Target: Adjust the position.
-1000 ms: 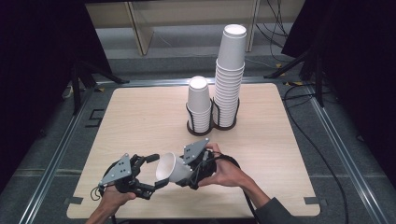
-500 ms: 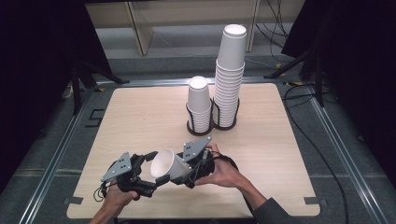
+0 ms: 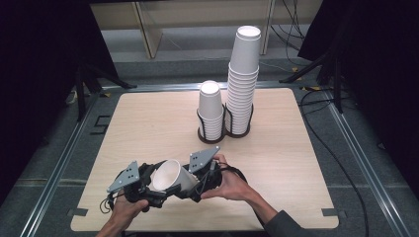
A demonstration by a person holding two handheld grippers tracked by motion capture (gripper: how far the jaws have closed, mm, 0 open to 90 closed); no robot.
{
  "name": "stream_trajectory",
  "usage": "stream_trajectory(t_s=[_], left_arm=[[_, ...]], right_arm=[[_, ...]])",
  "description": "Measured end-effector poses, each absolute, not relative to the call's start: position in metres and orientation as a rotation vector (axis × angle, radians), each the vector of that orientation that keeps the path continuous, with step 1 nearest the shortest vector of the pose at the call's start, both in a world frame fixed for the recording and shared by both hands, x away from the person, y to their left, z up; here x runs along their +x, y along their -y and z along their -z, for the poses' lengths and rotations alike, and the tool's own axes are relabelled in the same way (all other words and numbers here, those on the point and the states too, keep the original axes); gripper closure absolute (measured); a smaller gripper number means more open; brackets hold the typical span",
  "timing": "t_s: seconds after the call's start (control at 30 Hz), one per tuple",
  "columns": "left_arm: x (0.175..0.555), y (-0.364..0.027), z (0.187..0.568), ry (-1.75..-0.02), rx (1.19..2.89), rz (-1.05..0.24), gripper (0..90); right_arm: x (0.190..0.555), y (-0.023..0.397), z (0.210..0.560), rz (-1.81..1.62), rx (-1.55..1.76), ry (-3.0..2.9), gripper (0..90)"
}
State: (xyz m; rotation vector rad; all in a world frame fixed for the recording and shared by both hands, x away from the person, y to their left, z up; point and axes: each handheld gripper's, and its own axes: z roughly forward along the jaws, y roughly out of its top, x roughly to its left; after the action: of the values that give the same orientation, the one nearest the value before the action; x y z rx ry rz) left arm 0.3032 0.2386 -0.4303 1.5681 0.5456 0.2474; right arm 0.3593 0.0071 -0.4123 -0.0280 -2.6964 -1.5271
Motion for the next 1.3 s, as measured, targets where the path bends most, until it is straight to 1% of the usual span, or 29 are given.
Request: stream_trajectory(t_s=[0.2,0.23,0.37,0.43,0.5,0.53,0.57,0.6,0.67,0.7,0.77,0.8,0.97,1.3], left_arm=[[0.304,-0.241,0.429,-0.552,1.579,-0.273,12.3],[0.305,-0.244,0.428,-0.552,1.582,-0.293,12.4],[0.307,-0.249,0.426,-0.583,1.588,-0.313,12.4],[0.309,-0.254,0.423,-0.634,1.620,-0.371,12.4],[0.313,-0.257,0.423,-0.645,1.638,-0.433,12.4],[0.313,-0.257,0.423,-0.645,1.638,-0.433,12.4],[0.316,-0.260,0.421,-0.660,1.677,-0.512,12.3],[0.316,-0.260,0.421,-0.660,1.677,-0.512,12.3],[0.323,-0.264,0.419,-0.673,1.693,-0.572,12.3],[0.327,-0.266,0.419,-0.706,1.707,-0.610,12.2],[0.332,-0.268,0.420,-0.725,1.706,-0.621,12.3],[0.339,-0.271,0.421,-0.752,1.721,-0.656,12.3],[0.357,-0.279,0.427,-0.822,1.741,-0.698,12.3],[0.380,-0.285,0.432,-0.881,1.743,-0.725,12.3]], right_arm=[[0.363,-0.005,0.415,1.536,-0.073,2.669,18.5],[0.364,-0.002,0.417,1.506,-0.123,2.685,15.3],[0.370,0.007,0.419,1.502,-0.173,2.715,15.7],[0.372,0.014,0.418,1.508,-0.220,2.723,16.5],[0.373,0.019,0.417,1.513,-0.278,2.736,16.2],[0.374,0.022,0.417,1.509,-0.264,2.744,16.6],[0.374,0.026,0.417,1.511,-0.279,2.753,17.3],[0.374,0.026,0.417,1.511,-0.279,2.753,17.3],[0.373,0.031,0.419,1.509,-0.304,2.758,17.3],[0.373,0.038,0.421,1.498,-0.314,2.780,17.4],[0.373,0.040,0.421,1.491,-0.326,2.779,17.4],[0.372,0.047,0.422,1.501,-0.348,2.779,17.7],[0.371,0.065,0.422,1.509,-0.398,2.798,18.1],[0.372,0.089,0.426,1.513,-0.496,2.811,18.2]])
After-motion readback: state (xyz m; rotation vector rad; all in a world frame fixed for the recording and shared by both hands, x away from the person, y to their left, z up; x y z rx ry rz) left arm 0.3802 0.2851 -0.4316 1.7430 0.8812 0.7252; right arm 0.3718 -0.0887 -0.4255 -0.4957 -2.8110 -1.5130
